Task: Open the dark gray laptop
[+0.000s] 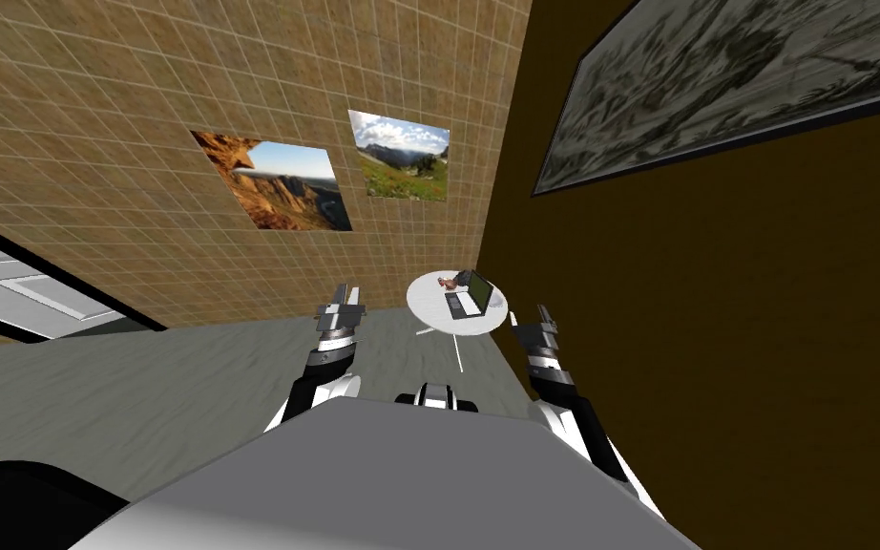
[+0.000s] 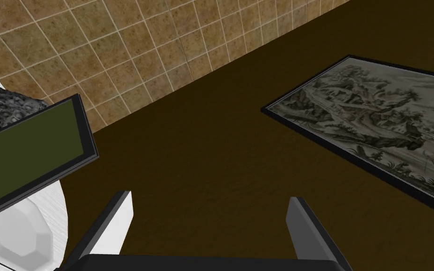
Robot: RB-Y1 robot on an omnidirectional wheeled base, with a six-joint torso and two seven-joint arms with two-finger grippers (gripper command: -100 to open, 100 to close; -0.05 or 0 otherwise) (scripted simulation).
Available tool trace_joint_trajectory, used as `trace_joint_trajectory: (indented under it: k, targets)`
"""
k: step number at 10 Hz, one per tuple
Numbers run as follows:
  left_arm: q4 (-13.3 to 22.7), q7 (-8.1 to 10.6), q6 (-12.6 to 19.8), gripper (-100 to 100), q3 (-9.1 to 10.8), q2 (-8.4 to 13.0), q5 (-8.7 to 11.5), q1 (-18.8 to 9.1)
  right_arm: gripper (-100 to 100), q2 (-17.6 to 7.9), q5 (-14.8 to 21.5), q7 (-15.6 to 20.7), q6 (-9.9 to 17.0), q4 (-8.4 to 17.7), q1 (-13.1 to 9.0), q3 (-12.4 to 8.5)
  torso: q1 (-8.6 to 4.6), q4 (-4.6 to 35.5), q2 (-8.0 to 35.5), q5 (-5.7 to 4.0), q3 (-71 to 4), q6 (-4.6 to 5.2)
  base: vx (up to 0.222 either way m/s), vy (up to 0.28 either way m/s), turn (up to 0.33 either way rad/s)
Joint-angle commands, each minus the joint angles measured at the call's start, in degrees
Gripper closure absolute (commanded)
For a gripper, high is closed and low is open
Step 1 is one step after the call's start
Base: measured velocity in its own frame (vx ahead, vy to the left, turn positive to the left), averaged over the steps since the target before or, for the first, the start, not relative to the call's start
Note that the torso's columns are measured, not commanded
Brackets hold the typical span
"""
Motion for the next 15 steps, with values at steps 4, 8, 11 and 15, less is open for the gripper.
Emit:
trace_joint_trajectory:
  k: [4, 8, 11, 15]
  targets:
    - [0.0, 0.0, 0.0, 0, 0.0, 0.0, 0.0, -0.01, -100, -0.58, -8.45, -6.52, 1.61, 1.8, -0.78, -1.34, -0.13, -0.02, -0.06, -0.04, -0.04, -0.06, 0.026, -0.091, 0.206]
    - [0.0, 0.0, 0.0, 0, 0.01, 0.0, 0.0, 0.01, -100, -0.67, -15.78, -12.88, 3.11, 3.77, -1.55, -2.65, -0.1, -0.02, -0.07, -0.03, -0.05, 0.02, 0.018, -0.098, 0.239]
    - [0.0, 0.0, 0.0, 0, 0.0, 0.0, 0.0, 0.0, -100, -0.6, -19.26, -15.01, 3.62, 4.47, -1.82, -3.09, -0.01, 0.0, -0.03, 0.0, -0.01, -0.06, 0.005, -0.074, 0.161]
    - [0.0, 0.0, 0.0, 0, 0.0, 0.0, 0.0, 0.0, -100, 0.0, -25.95, -20.7, 5.16, 6.66, -2.65, -4.4, -0.1, -0.01, -0.04, -0.03, -0.02, -0.06, 0.007, -0.088, 0.243]
